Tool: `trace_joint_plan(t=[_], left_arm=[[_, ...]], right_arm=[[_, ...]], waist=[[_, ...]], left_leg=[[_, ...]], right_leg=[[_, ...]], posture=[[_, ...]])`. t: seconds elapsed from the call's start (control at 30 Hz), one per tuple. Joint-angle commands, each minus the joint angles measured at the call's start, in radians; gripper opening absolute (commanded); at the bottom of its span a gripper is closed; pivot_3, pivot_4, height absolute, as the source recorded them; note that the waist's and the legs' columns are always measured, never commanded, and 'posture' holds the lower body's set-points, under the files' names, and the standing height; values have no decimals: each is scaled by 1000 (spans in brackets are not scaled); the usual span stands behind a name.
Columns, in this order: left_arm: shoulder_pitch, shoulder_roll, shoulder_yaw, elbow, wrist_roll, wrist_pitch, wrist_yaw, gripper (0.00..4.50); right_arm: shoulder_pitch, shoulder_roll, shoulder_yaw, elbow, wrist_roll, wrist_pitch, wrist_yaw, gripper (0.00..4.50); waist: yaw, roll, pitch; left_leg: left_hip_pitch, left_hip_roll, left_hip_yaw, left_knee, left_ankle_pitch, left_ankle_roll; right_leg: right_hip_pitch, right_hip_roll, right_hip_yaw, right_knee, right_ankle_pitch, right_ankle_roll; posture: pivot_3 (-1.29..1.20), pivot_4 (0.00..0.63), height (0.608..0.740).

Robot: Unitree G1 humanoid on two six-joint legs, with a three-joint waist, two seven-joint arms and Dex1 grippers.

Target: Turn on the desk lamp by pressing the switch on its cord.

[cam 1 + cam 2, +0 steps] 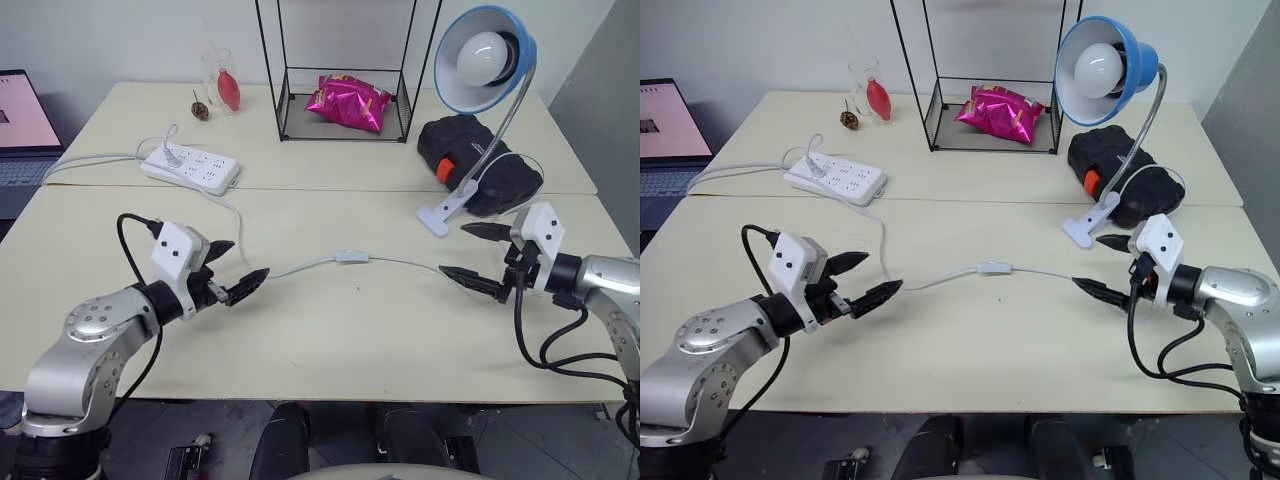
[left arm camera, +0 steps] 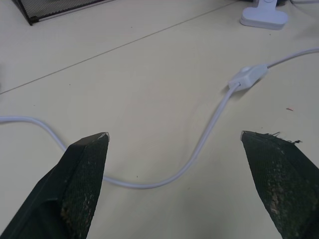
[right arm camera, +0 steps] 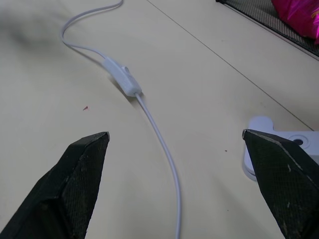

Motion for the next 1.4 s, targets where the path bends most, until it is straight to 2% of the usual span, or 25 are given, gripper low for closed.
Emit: trace_joint_plan(t=[0.03,0.27,0.4,0.7,0.97,1.17,1.4], left_arm=[[4,0,34,-30,-20,-24,-8,4406],[27,5,43,-60,-19,8,25,4406],[33,-5,67,-82,-64,7,7,4406],[70,25,57,-64,-4,-65,-16,4406],[49,15,48,-62,-64,-42,-57,4406],[-45,-28,12,-47,-215,95,-44,4406],[-209,-104,-131,128,-179,136,-49,4406]], right_arm=[[-14,-13,-20,-1,5,-26,17,4500],[-33,-9,-2,18,0,-33,34,4500],[-46,-11,1,22,1,-22,44,4500],[-66,-10,15,42,-8,-28,57,4500],[-67,-17,18,39,-12,-32,69,4500],[-39,-39,18,-23,27,34,78,4500],[-25,-36,29,-149,47,132,10,4500]], waist=[[0,0,0],[0,0,0],[0,0,0],[0,0,0],[0,0,0],[0,0,0],[2,0,0]], left_leg=[[0,0,0,0,0,0],[0,0,0,0,0,0],[0,0,0,0,0,0],[0,0,0,0,0,0],[0,0,0,0,0,0],[0,0,0,0,0,0],[0,0,-1,0,0,0]], right_leg=[[0,0,0,0,0,0],[0,0,0,0,0,0],[0,0,0,0,0,0],[0,0,0,0,0,0],[0,0,0,0,0,0],[0,0,0,0,0,0],[0,1,-1,0,0,0]], posture=[[0,150,740],[0,150,740],[0,150,740],[0,150,740],[0,150,740],[0,150,740],[0,150,740]])
